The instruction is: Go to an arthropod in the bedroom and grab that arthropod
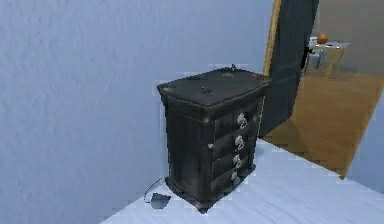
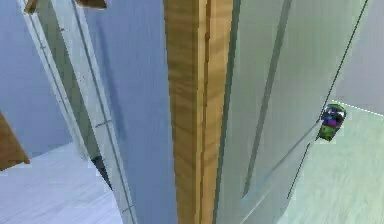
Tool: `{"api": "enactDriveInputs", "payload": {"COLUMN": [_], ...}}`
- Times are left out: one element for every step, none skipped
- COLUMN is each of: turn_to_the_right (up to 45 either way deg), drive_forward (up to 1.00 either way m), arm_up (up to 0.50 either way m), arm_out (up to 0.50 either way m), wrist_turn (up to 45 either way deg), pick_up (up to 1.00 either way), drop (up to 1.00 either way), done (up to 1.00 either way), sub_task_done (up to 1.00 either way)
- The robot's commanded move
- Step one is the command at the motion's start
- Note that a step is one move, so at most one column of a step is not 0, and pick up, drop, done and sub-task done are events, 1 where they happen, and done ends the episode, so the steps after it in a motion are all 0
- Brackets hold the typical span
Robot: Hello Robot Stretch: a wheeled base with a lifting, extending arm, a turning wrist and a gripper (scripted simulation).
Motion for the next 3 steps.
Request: {"api": "enactDriveInputs", "payload": {"turn_to_the_right": [36.0, 0.0, 0.0], "drive_forward": [0.0, 1.0, 0.8], "arm_up": [0.0, 0.0, 0.0], "arm_out": [0.0, 0.0, 0.0], "wrist_turn": [0.0, 0.0, 0.0], "pick_up": [0.0, 0.0, 0.0], "drop": [0.0, 0.0, 0.0], "done": [0.0, 0.0, 0.0], "sub_task_done": [0.0, 0.0, 0.0]}}
